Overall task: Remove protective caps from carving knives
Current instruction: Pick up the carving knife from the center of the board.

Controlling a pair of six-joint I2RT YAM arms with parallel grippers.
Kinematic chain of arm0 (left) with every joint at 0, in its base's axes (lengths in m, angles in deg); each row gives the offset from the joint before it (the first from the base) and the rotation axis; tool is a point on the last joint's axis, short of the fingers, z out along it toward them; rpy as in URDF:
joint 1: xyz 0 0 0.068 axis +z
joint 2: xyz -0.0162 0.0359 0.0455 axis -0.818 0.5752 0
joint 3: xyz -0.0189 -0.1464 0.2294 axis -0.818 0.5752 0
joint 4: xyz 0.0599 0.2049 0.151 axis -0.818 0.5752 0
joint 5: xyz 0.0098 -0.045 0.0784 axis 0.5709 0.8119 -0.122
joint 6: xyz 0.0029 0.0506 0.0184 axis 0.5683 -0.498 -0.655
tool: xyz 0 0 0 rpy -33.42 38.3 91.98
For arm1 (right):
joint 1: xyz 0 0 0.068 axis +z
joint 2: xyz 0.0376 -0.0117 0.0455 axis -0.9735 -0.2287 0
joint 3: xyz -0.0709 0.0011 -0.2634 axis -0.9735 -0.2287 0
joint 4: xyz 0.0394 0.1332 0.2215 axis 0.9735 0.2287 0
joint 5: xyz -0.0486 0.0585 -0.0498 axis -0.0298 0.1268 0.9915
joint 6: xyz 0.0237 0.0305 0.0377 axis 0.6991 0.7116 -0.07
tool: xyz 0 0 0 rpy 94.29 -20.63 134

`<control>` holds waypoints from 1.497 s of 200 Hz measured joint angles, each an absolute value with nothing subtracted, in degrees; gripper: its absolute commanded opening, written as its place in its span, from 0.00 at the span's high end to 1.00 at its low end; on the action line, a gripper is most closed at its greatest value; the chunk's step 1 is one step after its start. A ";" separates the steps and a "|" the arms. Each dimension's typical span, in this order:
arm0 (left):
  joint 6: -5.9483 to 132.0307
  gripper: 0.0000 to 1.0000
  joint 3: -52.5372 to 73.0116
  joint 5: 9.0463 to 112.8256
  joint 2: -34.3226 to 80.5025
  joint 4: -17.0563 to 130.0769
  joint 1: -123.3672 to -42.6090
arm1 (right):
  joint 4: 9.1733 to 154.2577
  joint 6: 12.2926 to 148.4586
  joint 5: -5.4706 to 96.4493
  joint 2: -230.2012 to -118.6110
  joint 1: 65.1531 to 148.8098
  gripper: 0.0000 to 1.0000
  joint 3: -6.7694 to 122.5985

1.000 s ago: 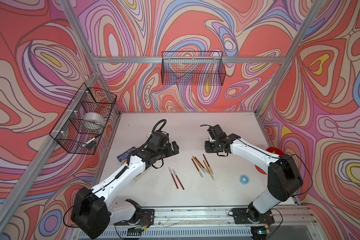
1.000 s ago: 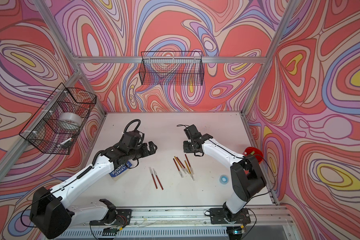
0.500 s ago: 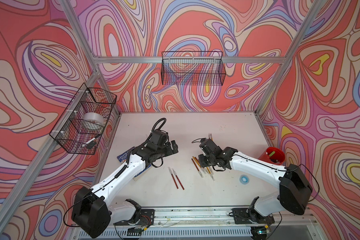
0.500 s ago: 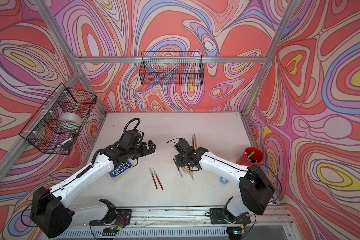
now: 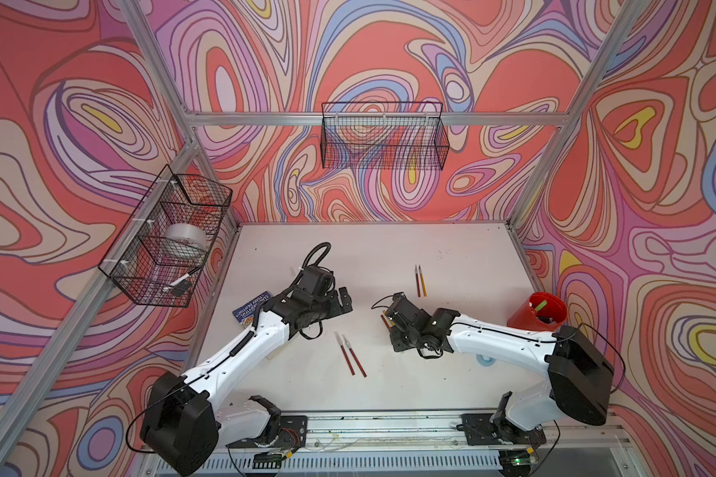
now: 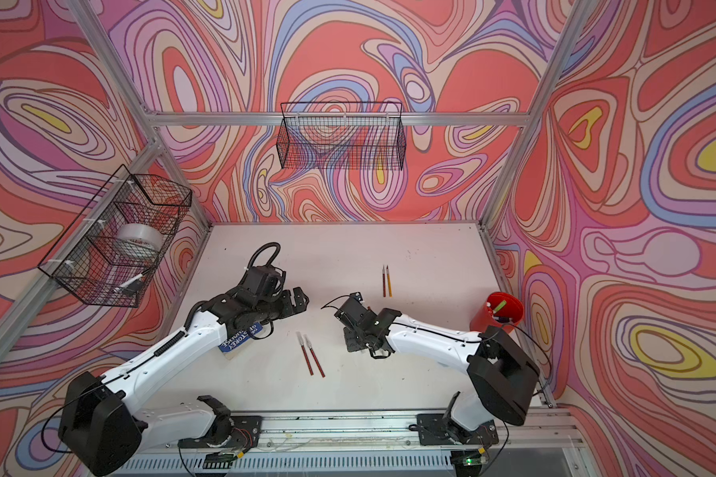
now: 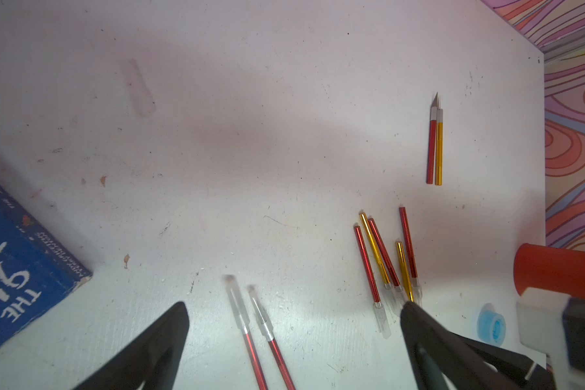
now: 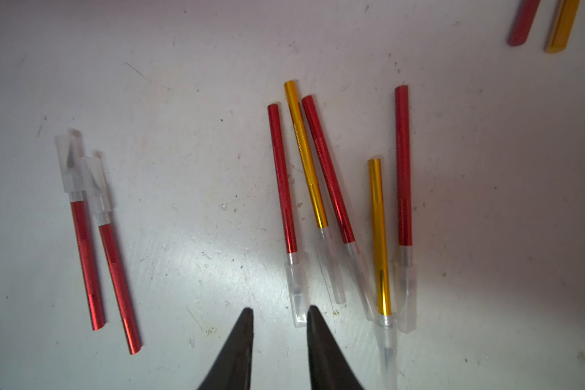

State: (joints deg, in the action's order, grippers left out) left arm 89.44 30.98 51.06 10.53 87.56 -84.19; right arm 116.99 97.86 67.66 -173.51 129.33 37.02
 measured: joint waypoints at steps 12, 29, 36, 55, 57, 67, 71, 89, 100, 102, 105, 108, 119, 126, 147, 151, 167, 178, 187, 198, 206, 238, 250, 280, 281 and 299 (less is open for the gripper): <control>89.39 0.00 31.68 51.14 10.51 87.22 -84.19 | 117.60 97.84 68.38 -174.29 129.51 0.70 38.00; 89.59 0.00 34.55 51.34 9.68 85.86 -84.19 | 118.26 97.84 69.06 -175.60 129.82 0.70 39.60; 89.79 0.00 36.08 51.45 9.05 85.47 -84.19 | 118.28 97.82 69.26 -176.19 129.92 0.70 40.08; 90.25 0.00 39.35 51.52 7.23 85.34 -84.19 | 118.57 97.82 69.52 -178.05 130.47 0.70 41.15; 90.25 0.00 39.53 51.52 7.10 85.34 -84.19 | 118.68 97.80 69.54 -178.27 130.51 0.70 41.28; 90.44 0.00 40.12 51.52 6.38 85.42 -84.19 | 118.85 97.82 69.50 -179.38 131.13 0.70 41.91; 90.46 0.00 40.19 51.49 6.12 85.40 -84.19 | 119.07 97.82 69.54 -179.89 131.45 0.70 42.33; 90.66 0.00 40.25 51.43 4.91 85.31 -84.17 | 119.18 97.82 69.39 -182.79 133.71 0.70 44.71; 90.94 0.00 40.43 51.41 4.06 85.27 -84.12 | 119.05 97.82 69.06 -184.67 135.21 0.70 46.55; 91.01 0.00 40.49 51.41 3.91 85.29 -84.12 | 118.98 97.80 68.95 -185.13 135.61 0.70 47.05; 91.12 0.00 40.58 51.38 3.65 85.27 -84.08 | 118.98 97.78 68.89 -185.57 135.96 0.70 47.49; 91.27 0.00 40.73 51.32 3.34 85.25 -84.06 | 118.98 97.75 68.73 -186.31 136.44 0.70 48.19; 91.82 0.00 41.39 51.01 2.31 85.23 -83.99 | 118.83 97.62 68.47 -188.56 137.84 0.70 50.55; 92.21 0.00 41.93 50.88 1.61 85.25 -83.84 | 118.61 97.51 68.34 -190.36 138.69 0.70 52.27; 93.24 0.00 43.38 50.01 0.19 85.64 -83.27 | 118.11 97.08 67.77 -194.62 140.39 0.70 55.86; 93.48 0.00 43.51 49.77 0.02 85.88 -83.10 | 118.09 96.99 67.60 -195.25 140.63 0.70 56.40; 94.18 0.00 43.81 48.76 -0.86 86.87 -82.57 | 118.00 96.81 67.18 -196.94 141.03 0.70 57.56; 94.64 0.00 44.29 47.95 -1.90 87.08 -82.29 | 118.04 96.68 66.94 -197.68 141.16 0.70 58.07; 95.08 0.00 44.73 47.28 -2.82 87.41 -82.13 | 118.04 96.55 66.88 -198.09 141.25 0.70 58.42; 95.60 0.00 45.30 46.66 -3.94 87.67 -81.78 | 118.04 96.44 66.72 -198.55 141.27 0.70 58.90; 95.80 0.00 45.54 46.27 -4.53 87.98 -81.59 | 118.06 96.29 66.61 -198.93 141.27 0.70 59.27; 96.28 0.00 45.67 45.00 -5.86 89.14 -80.74 | 117.89 95.83 66.02 -200.30 141.38 0.70 60.64; 96.45 0.00 45.93 44.67 -6.17 89.36 -80.49 | 117.85 95.61 65.94 -200.83 141.38 0.70 61.10; 96.71 0.00 46.79 44.11 -6.32 90.10 -80.25 | 117.89 95.24 65.96 -202.16 141.40 0.70 61.72; 96.71 0.00 46.87 44.13 -6.32 90.17 -80.23 | 117.89 95.24 65.96 -202.20 141.40 0.70 61.76; 96.74 0.00 47.38 44.15 -6.39 90.52 -80.01 | 117.89 95.18 65.98 -202.82 141.42 0.70 61.91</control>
State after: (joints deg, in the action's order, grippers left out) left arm 96.74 47.38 44.15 -6.39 90.52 -80.01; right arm 117.89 95.18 65.98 -202.82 141.42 61.91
